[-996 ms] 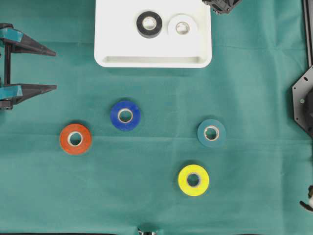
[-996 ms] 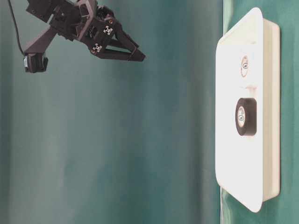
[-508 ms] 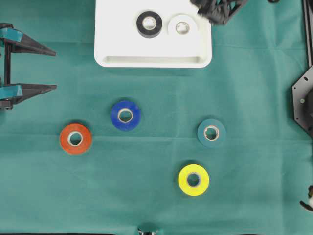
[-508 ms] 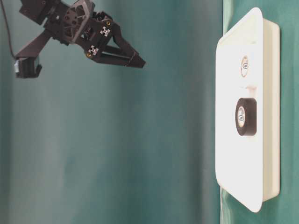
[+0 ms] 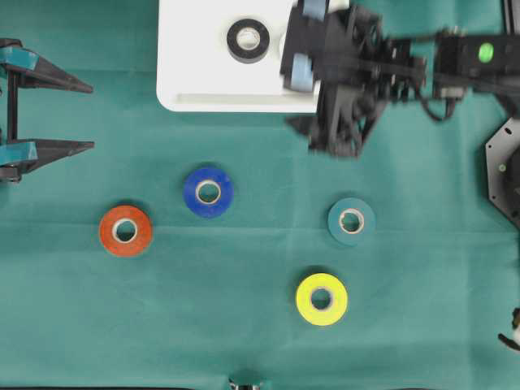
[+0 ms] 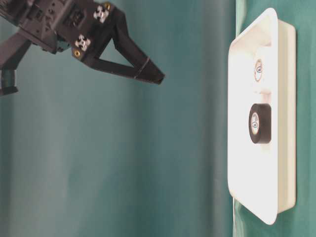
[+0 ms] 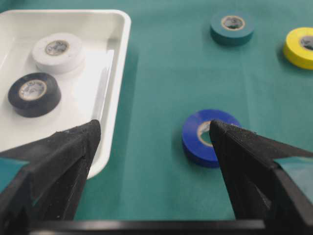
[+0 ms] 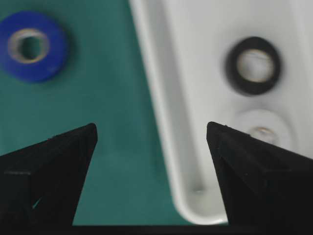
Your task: Pick up the tape from a random location and place it into the white case.
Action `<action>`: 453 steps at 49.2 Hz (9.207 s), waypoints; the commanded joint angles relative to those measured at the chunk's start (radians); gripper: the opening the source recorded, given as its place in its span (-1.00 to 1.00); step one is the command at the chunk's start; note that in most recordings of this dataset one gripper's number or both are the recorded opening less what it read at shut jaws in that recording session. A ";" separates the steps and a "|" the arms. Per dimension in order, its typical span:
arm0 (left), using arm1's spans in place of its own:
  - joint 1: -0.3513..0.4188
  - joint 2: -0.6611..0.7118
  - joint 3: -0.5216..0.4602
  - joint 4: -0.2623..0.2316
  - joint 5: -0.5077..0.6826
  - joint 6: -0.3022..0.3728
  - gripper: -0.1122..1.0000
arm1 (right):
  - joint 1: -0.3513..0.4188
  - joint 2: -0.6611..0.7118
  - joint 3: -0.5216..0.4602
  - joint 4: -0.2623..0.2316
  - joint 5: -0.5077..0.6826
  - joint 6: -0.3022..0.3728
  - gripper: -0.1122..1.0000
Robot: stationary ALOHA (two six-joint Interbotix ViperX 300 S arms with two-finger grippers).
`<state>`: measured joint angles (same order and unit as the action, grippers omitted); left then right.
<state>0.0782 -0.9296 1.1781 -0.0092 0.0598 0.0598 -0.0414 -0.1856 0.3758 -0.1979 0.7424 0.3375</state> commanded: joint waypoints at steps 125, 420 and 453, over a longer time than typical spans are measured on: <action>0.003 0.005 0.003 -0.002 -0.012 0.002 0.97 | -0.006 -0.699 0.853 -0.015 -0.724 0.006 0.62; -0.344 1.393 -1.569 0.017 0.749 -0.097 0.97 | -0.006 -0.657 0.851 -0.020 -0.709 -0.005 0.62; -0.336 1.540 -1.500 0.015 0.653 -0.140 0.97 | -0.006 -0.634 0.854 -0.020 -0.710 -0.005 0.62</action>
<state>-0.2608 0.6197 -0.3129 0.0031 0.7317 -0.0782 -0.0460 -0.8283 1.2395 -0.2163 0.0383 0.3344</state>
